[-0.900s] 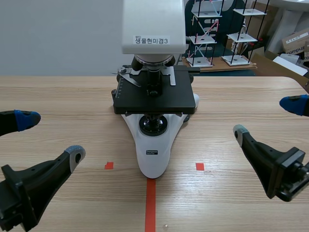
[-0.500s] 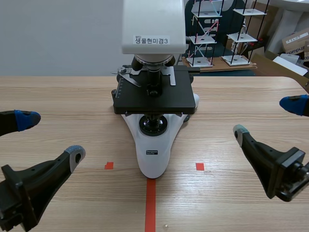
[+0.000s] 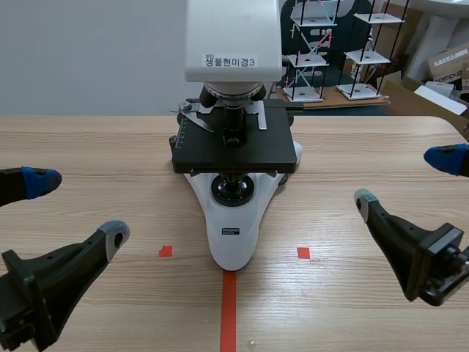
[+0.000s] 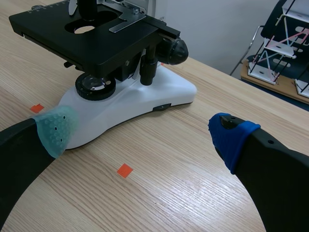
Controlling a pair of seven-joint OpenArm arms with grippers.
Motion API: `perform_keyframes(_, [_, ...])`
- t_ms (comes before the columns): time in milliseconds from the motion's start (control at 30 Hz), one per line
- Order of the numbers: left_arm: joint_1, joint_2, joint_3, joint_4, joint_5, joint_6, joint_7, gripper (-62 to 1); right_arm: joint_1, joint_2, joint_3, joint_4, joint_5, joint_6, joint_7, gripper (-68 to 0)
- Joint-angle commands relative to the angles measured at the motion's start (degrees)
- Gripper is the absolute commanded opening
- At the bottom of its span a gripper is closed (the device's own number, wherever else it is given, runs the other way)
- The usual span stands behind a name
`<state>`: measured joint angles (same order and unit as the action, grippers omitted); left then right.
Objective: Point at the stage knob
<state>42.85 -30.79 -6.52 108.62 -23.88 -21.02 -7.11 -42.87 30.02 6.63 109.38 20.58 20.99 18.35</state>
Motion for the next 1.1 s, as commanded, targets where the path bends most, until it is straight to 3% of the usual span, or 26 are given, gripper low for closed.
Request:
perform_keyframes(0, [-0.17,0.28,-0.46,1.09,-0.55,0.28,-0.79,1.4,0.15,0.57,0.44,0.68,0.57,0.02,0.33,-13.6])
perform_keyframes(167, [-0.17,0.28,-0.46,1.09,-0.55,0.28,-0.76,1.4,0.94,-0.76,0.42,-1.29,0.39,0.04,-0.09,-37.5])
perform_keyframes(367, [-0.17,0.28,-0.46,1.09,-0.55,0.28,-0.76,1.4,7.04,-3.85,-2.29,-10.78,-0.63,0.02,3.78,-66.6])
perform_keyframes(733, [-0.17,0.28,-0.46,1.09,-0.55,0.28,-0.79,1.4,26.16,-3.85,-15.63,-31.91,-3.72,0.02,13.62,-66.7])
perform_keyframes(1067, [-0.17,0.28,-0.46,1.09,-0.55,0.28,-0.79,1.4,39.54,-4.83,-25.92,-42.8,-3.48,-0.63,17.49,-66.7])
